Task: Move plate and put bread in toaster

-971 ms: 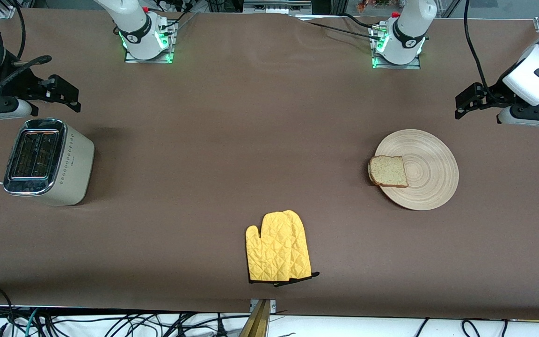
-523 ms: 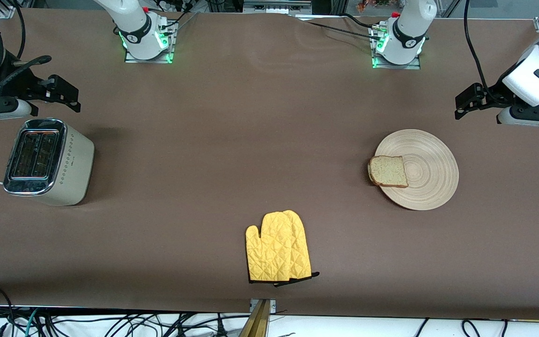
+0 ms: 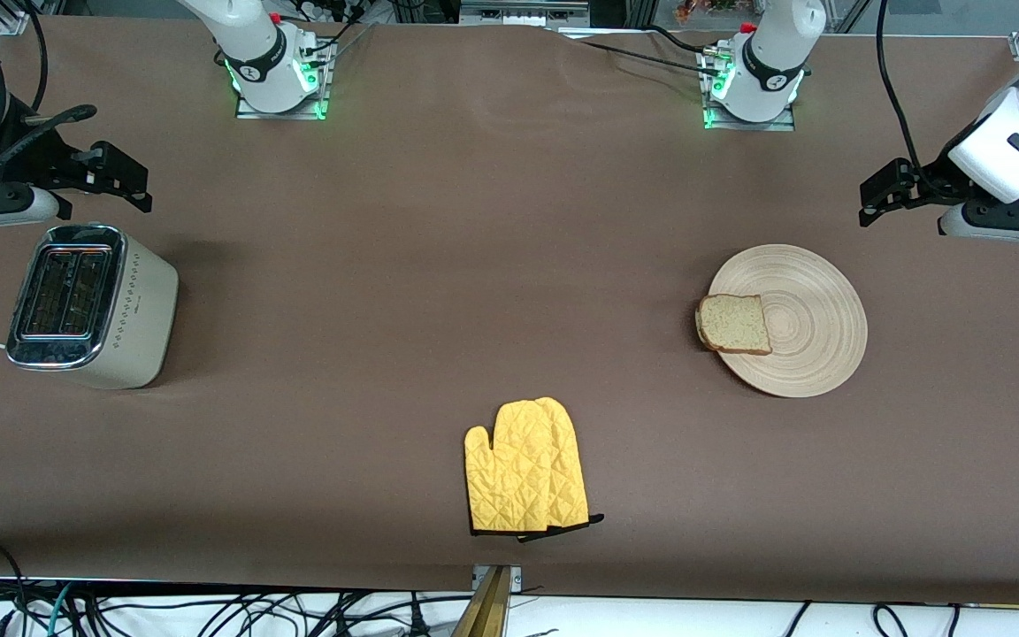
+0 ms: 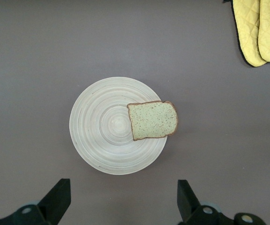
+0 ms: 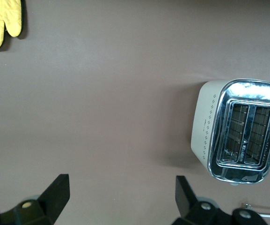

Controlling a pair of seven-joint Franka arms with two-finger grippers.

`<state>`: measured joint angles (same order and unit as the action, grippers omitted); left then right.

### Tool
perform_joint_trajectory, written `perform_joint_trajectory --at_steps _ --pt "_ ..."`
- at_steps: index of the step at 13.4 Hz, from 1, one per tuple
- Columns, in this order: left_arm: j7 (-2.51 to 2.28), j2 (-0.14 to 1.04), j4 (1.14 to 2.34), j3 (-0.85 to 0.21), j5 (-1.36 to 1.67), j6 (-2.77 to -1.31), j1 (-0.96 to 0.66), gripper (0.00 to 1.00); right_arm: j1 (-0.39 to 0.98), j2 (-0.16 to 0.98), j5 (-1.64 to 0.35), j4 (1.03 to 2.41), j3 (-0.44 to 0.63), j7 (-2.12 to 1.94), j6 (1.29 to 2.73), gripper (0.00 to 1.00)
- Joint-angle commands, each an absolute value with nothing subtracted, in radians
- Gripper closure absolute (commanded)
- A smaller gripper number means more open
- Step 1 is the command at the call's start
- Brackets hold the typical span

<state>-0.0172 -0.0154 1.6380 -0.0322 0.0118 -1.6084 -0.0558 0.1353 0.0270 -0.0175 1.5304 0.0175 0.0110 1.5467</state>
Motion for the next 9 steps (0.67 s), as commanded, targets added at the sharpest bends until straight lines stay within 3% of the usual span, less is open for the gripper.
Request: perform_joint_trajectory --at_steps 1,9 --pt "-0.021 0.003 1.614 -0.034 -0.015 -1.589 -0.057 0.00 0.133 0.009 -0.009 1.529 0.014 -0.006 1.537 0.00" --pt "0.044 0.195 1.605 -0.025 0.116 -1.531 0.168 0.00 0.133 -0.002 -0.014 1.534 0.023 -0.029 1.539 0.00"
